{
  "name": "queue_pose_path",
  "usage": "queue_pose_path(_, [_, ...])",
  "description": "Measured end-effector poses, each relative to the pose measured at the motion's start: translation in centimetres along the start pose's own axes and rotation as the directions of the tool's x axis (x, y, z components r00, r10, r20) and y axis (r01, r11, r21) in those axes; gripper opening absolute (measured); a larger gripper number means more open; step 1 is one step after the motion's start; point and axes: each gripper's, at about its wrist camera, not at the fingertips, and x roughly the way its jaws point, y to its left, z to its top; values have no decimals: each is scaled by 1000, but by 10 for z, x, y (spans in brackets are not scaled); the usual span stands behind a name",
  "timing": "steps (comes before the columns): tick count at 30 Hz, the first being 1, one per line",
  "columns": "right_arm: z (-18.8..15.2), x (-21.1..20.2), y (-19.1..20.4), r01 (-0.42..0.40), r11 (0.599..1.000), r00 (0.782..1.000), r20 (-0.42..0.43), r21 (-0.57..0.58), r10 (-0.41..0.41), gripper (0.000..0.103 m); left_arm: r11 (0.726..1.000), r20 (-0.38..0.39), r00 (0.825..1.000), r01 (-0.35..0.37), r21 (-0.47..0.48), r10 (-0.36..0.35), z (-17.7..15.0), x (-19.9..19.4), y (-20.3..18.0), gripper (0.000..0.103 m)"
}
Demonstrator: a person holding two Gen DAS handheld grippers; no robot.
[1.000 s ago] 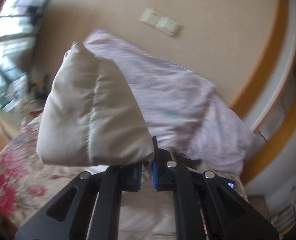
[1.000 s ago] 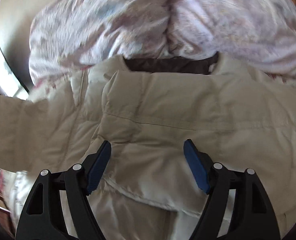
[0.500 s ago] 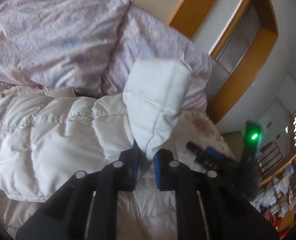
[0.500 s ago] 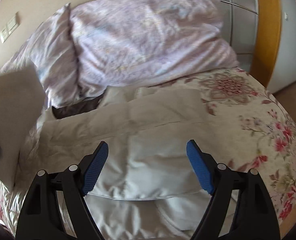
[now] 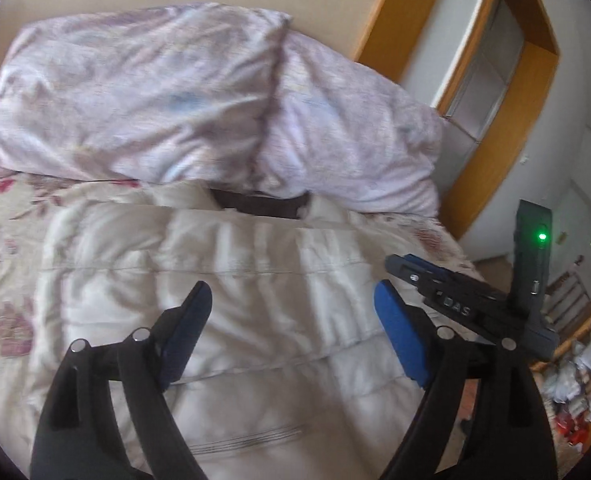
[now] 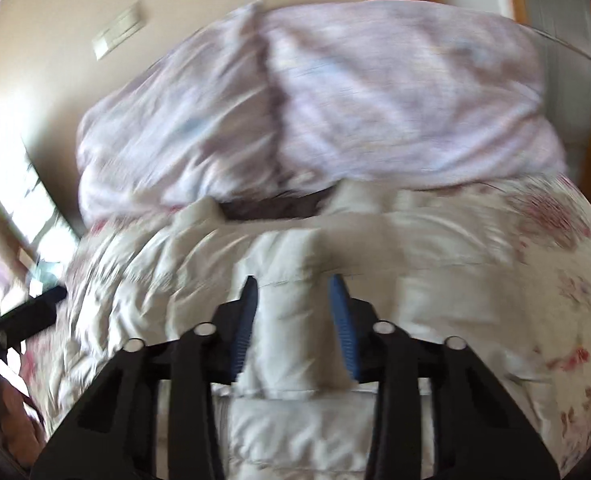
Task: Fold large clothes
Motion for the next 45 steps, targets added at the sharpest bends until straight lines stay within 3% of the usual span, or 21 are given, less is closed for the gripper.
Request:
queue_pose_path(4, [-7, 23, 24, -16, 997, 998, -60, -81, 11, 31, 992, -12, 992, -122, -7, 122, -11, -17, 38, 84])
queue_pose_path(8, [-16, 57, 23, 18, 997, 985, -173, -69, -30, 28, 977, -38, 977, -212, -5, 211, -23, -27, 71, 85])
queue_pose_path(10, [-18, 86, 9, 44, 999, 967, -251, -17, -47, 25, 968, -50, 966, -252, -2, 252, -29, -30, 85, 85])
queue_pose_path(12, [-14, 100, 0, 72, 997, 962, -264, 22, -63, 16, 960, -66, 958, -279, -14, 278, -35, -33, 99, 85])
queue_pose_path(18, [-12, 117, -2, 99, 995, 961, -261, 7, -94, 15, 948, -93, 945, -317, -25, 313, -59, -49, 131, 85])
queue_pose_path(22, [-15, 115, -12, 45, 998, 970, -243, 48, -32, 15, 936, -121, 929, -353, 4, 351, -75, -58, 139, 88])
queue_pose_path(26, [-10, 101, -34, -72, 983, 953, -280, 170, 119, 20, 945, -152, 933, -328, 7, 325, -89, -72, 146, 89])
queue_pose_path(28, [-12, 81, -46, -149, 955, 934, -281, 255, 221, 37, 960, -157, 948, -280, -6, 276, -99, -84, 150, 89])
queue_pose_path(30, [-18, 47, -61, -210, 925, 925, -243, 318, 293, 76, 968, -159, 956, -251, -19, 245, -106, -93, 155, 89])
queue_pose_path(31, [-22, 29, -68, -205, 925, 930, -230, 321, 286, 83, 972, -162, 961, -232, -33, 224, -112, -99, 159, 89])
queue_pose_path(35, [-45, -39, -99, -188, 934, 943, -210, 304, 258, 86, 983, -204, 968, -165, -84, 146, -129, -105, 167, 89])
queue_pose_path(37, [-67, -70, -122, -135, 941, 946, -241, 311, 216, 86, 985, -233, 966, -142, -102, 115, -139, -105, 169, 89])
queue_pose_path(41, [-109, -108, -164, 9, 941, 949, -299, 337, 98, 86, 984, -276, 958, -119, -136, 78, -155, -102, 167, 89])
queue_pose_path(45, [-142, -129, -190, 50, 919, 938, -335, 391, 91, 86, 982, -287, 957, -86, -167, 35, -167, -104, 164, 89])
